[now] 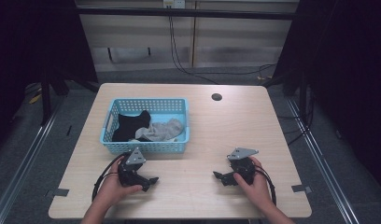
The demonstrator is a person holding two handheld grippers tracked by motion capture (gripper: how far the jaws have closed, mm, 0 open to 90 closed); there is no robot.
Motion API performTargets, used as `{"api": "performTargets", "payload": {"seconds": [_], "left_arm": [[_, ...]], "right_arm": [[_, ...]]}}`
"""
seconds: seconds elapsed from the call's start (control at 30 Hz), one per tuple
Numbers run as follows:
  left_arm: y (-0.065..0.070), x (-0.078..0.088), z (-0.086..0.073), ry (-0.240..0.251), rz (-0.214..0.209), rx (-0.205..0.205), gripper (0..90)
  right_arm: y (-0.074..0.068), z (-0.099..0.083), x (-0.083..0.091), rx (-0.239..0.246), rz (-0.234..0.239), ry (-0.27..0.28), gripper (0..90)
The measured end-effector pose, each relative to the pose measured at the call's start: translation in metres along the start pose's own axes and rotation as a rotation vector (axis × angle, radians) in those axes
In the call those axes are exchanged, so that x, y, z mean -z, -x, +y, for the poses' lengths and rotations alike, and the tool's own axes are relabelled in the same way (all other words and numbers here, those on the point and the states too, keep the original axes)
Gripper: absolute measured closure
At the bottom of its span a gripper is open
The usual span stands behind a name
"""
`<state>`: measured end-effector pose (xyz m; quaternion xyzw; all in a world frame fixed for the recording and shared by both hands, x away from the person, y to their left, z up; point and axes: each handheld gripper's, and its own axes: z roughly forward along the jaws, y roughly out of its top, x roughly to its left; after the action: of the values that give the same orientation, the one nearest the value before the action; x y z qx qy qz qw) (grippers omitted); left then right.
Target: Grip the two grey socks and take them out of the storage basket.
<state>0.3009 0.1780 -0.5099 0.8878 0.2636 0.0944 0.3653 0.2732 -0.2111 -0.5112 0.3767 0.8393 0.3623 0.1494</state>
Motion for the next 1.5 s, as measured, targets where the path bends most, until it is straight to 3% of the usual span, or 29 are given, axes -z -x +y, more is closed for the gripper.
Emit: {"api": "performTargets", "payload": {"seconds": [0.3,0.43,0.47,0.7,0.77,0.87,0.9,0.93,1.07,1.2,1.5], "left_arm": [[0.0,-0.001,0.001,0.001,0.004,0.014,0.0],[0.002,-0.001,0.005,-0.034,0.019,0.018,0.4],[0.003,0.0,0.008,-0.062,0.026,0.024,0.9],[0.005,0.004,0.016,-0.138,0.029,0.038,11.5],[0.005,0.006,0.019,-0.166,0.019,0.038,15.7],[0.006,0.008,0.026,-0.241,0.003,0.049,15.9],[0.006,0.008,0.026,-0.241,0.003,0.049,16.4],[0.006,0.009,0.029,-0.279,-0.008,0.056,17.2],[0.009,0.012,0.036,-0.341,-0.036,0.058,18.5],[0.008,0.022,0.049,-0.359,-0.072,0.069,20.3],[0.002,0.044,0.081,-0.341,-0.087,0.078,20.8]], "right_arm": [[0.0,0.0,0.0,0.0,0.0,0.0,12.5],[0.0,0.0,0.0,-0.002,0.0,0.0,12.5],[0.0,0.0,0.0,-0.002,0.0,-0.001,12.5],[0.0,0.0,0.0,-0.002,0.0,-0.001,12.5],[0.0,0.0,0.0,-0.002,0.0,0.0,12.5],[0.0,0.0,0.0,-0.002,0.001,0.001,12.5],[0.0,0.0,0.0,-0.002,0.001,0.001,12.5],[0.0,0.0,0.0,-0.002,0.001,0.001,12.5],[0.0,0.0,0.0,-0.002,0.001,0.001,12.5],[0.0,0.0,0.0,-0.002,0.001,0.001,12.5],[0.0,0.0,0.0,-0.002,0.001,0.001,12.5]]}}
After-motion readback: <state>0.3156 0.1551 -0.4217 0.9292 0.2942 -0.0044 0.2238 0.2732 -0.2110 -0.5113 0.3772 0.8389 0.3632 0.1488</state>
